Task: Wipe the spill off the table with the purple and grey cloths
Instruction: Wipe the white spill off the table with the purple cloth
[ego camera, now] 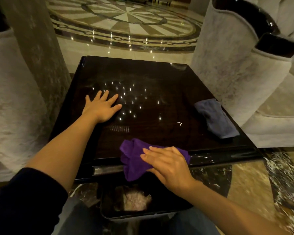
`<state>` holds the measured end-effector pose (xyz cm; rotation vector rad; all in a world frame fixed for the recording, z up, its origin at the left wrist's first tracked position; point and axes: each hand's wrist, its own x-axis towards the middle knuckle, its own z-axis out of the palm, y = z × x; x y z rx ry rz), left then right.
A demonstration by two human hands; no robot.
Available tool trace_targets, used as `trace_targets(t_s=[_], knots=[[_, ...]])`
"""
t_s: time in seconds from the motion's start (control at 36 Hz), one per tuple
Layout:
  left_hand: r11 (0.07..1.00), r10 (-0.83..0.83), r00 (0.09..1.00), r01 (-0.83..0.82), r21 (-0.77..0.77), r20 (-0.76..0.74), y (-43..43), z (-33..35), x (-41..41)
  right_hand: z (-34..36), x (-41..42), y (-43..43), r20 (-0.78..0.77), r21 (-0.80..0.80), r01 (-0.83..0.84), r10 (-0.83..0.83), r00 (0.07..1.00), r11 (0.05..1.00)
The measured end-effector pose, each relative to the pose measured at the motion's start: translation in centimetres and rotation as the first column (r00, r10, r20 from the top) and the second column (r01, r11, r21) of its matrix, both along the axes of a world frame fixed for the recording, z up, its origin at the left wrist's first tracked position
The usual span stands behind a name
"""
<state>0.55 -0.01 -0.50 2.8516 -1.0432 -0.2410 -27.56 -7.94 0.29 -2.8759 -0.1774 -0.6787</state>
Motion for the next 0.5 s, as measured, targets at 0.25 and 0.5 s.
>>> trace_targets(t_s=[0.25, 0.5], knots=[[1.0, 0.0, 1.0, 0.0, 0.004, 0.003, 0.0, 0.0, 0.0, -0.4, -1.9, 0.8, 0.08, 0.108, 0.001, -0.01, 0.997, 0.994], [1.0, 0.002, 1.0, -0.002, 0.008, 0.003, 0.0, 0.0, 0.2, 5.1, 1.1, -3.9, 0.133, 0.395, 0.139, -0.206, 0.969, 0.908]])
